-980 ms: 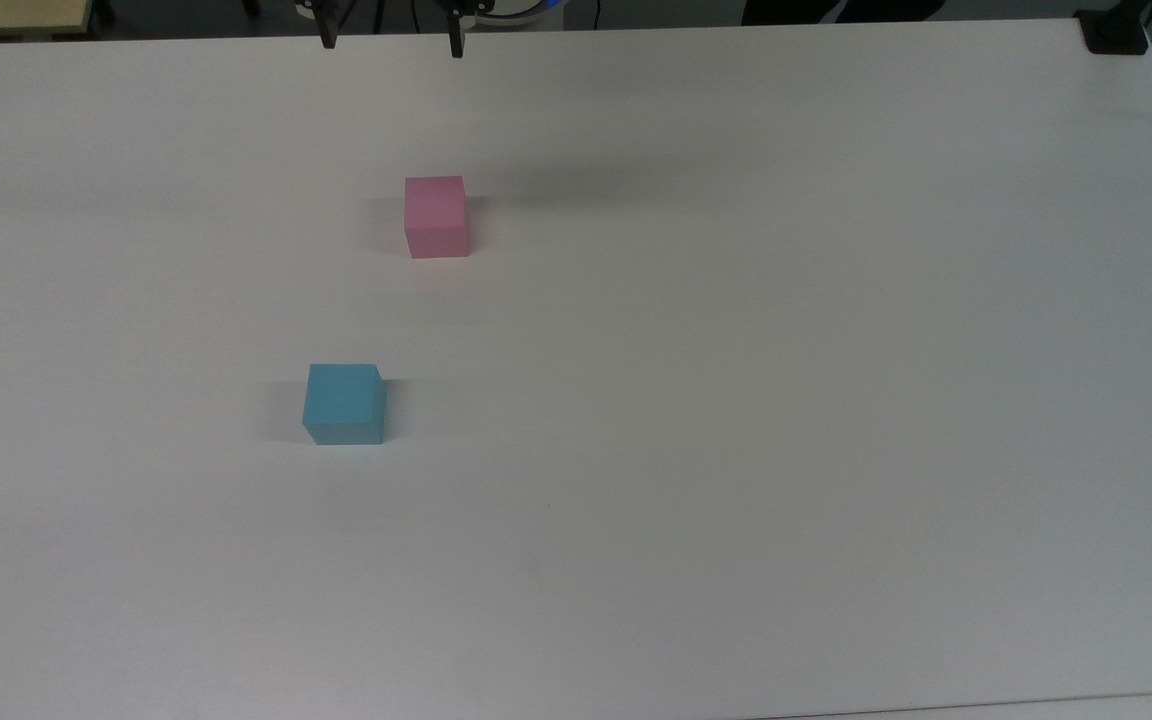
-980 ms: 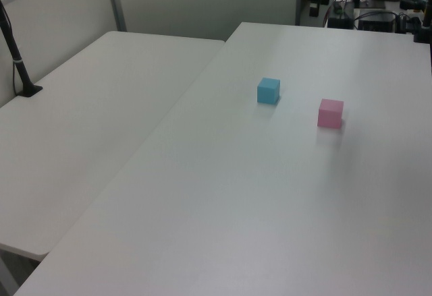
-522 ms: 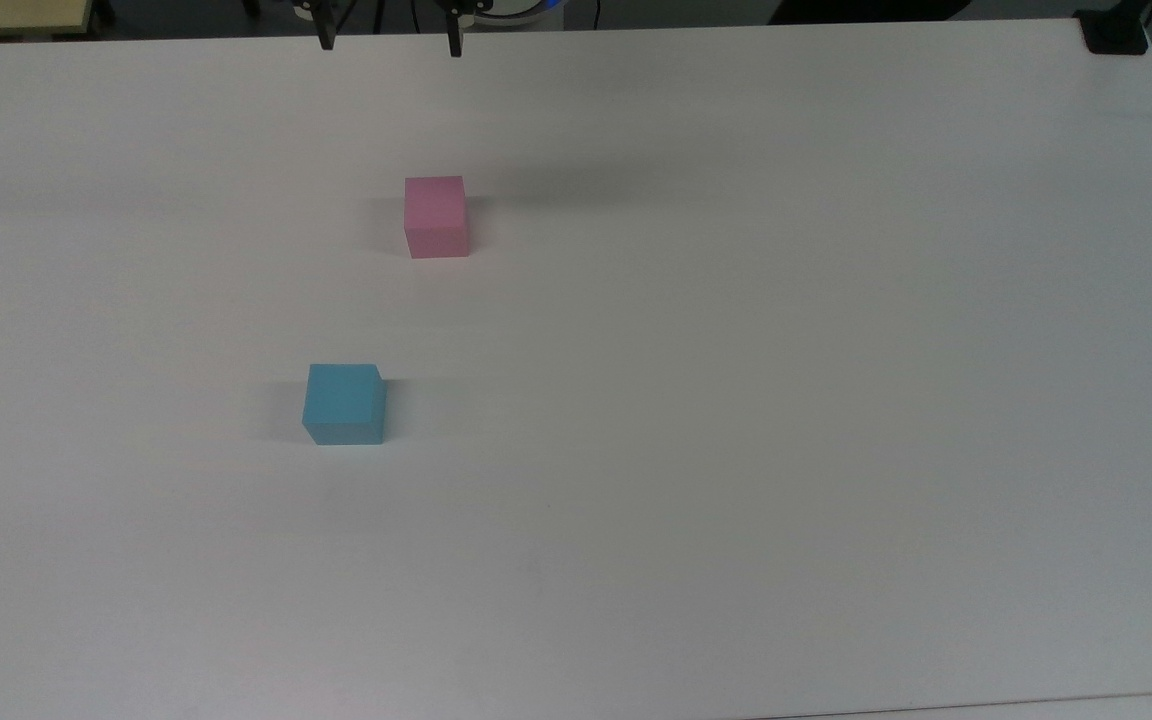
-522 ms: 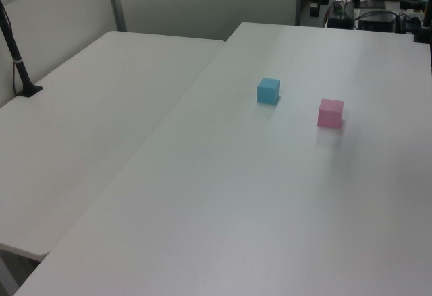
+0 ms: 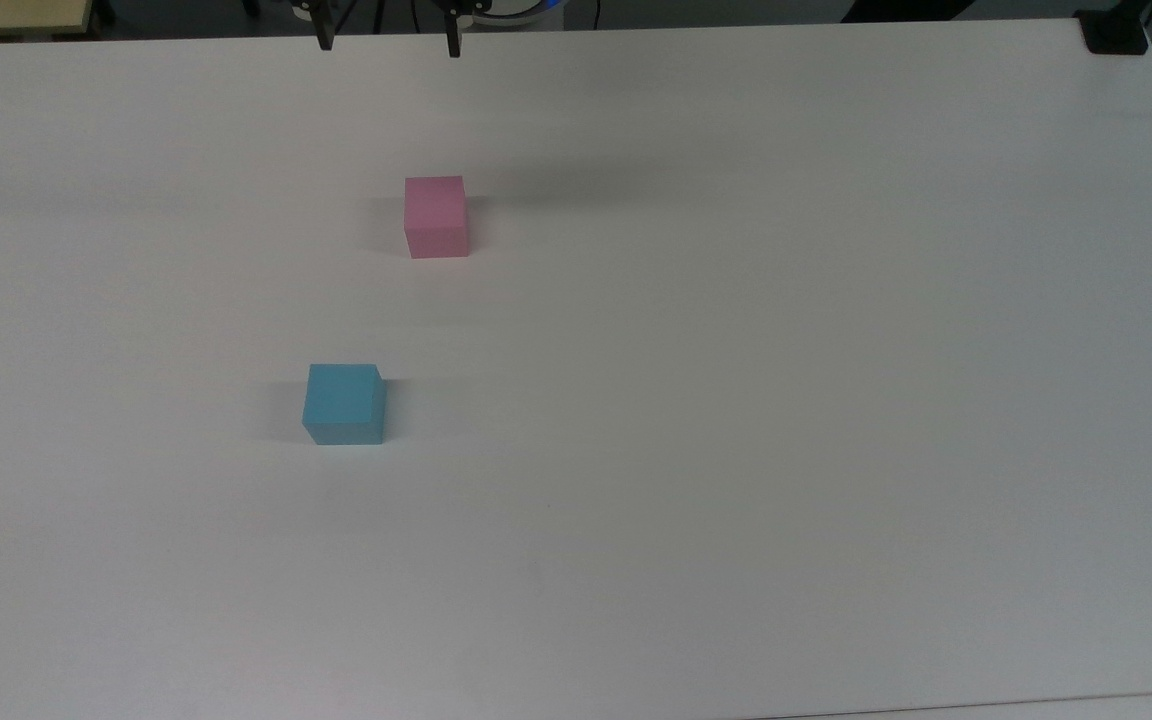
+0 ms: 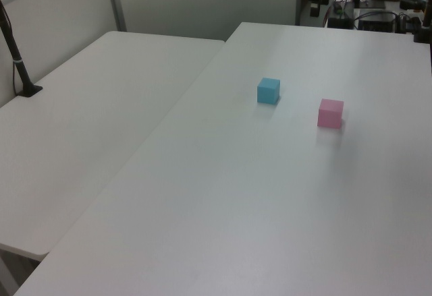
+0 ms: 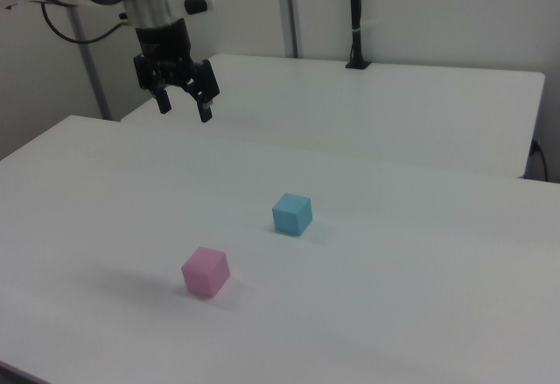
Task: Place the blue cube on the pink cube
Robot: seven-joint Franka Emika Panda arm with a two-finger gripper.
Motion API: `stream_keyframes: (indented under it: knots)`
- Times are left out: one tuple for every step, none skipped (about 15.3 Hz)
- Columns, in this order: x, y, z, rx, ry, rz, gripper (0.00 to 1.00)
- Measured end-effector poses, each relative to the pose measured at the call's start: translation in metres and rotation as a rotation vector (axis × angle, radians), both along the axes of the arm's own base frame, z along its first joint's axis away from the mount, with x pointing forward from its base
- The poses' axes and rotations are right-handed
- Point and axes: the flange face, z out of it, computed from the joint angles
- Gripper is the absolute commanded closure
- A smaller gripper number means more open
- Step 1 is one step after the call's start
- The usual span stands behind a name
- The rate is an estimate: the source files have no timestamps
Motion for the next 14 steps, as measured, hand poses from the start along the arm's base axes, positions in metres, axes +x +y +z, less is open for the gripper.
stream_keyframes:
  knots:
    - [0.0,0.0,0.0,0.0,0.0,-0.001,0.0]
    - [0.0,-0.001,0.0,0.0,0.0,-0.001,0.0]
    - [0.0,-0.001,0.0,0.0,-0.001,-0.002,0.0]
    - [0.0,-0.001,0.0,0.0,0.0,-0.002,0.0]
    - [0.0,-0.001,0.0,0.0,0.001,-0.002,0.0]
    - [-0.001,-0.001,0.0,0.0,0.002,-0.002,0.0]
    - [-0.001,-0.001,0.0,-0.001,0.003,-0.002,0.0]
    - [-0.001,-0.002,0.0,-0.001,0.004,-0.003,0.0]
    - [-0.001,-0.003,0.0,-0.003,0.004,-0.002,0.0]
    - [-0.001,-0.005,0.0,-0.005,0.004,0.002,0.0]
    - [-0.001,-0.007,0.001,-0.006,0.003,0.012,0.0]
    - [-0.002,-0.009,0.001,-0.007,0.007,0.025,0.0]
    - [-0.003,-0.01,0.0,-0.008,0.017,0.035,0.0]
    - [-0.004,-0.012,-0.001,-0.009,0.026,0.042,0.0]
